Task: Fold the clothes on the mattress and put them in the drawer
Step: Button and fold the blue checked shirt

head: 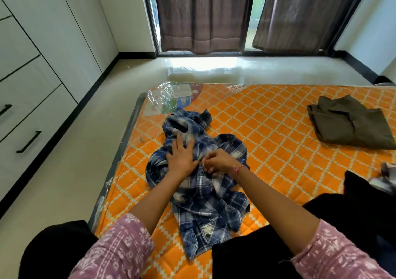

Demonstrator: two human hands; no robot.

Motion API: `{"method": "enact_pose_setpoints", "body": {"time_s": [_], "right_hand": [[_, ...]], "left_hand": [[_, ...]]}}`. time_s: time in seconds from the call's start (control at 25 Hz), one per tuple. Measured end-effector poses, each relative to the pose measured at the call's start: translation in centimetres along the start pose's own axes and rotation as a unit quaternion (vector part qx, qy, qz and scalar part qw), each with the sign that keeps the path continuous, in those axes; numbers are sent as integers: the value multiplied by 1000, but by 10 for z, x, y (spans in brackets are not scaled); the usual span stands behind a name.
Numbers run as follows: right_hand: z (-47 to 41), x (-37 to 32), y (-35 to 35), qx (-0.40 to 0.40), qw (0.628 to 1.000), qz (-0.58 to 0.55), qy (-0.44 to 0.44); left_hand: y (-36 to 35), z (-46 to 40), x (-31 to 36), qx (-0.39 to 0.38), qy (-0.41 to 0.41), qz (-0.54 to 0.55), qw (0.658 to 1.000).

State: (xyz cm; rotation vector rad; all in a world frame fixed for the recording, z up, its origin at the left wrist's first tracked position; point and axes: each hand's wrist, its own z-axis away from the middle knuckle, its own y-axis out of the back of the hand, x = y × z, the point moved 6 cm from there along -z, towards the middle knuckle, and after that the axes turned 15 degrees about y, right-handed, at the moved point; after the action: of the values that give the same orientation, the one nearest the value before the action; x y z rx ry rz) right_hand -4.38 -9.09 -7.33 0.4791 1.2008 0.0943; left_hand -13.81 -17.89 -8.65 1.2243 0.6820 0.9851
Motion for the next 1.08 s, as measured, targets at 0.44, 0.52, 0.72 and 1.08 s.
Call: {"method": "enact_pose_setpoints", "body": {"time_s": [0.44, 0.52, 0.72, 1.08], "right_hand": [[-116, 11, 50, 72, 964, 258, -1], [-134, 24, 37, 63, 990, 115, -53], [-173, 37, 18, 118, 987, -75, -78], [-205, -47, 74, 196, 929, -310, 52]], "left_hand": [[35, -88, -55, -212, 96, 407, 883], [34, -116, -73, -40, 216, 414, 883], [-2, -146, -59, -168, 284, 472, 817], [64, -166, -59, -236, 197, 715, 628]]}}
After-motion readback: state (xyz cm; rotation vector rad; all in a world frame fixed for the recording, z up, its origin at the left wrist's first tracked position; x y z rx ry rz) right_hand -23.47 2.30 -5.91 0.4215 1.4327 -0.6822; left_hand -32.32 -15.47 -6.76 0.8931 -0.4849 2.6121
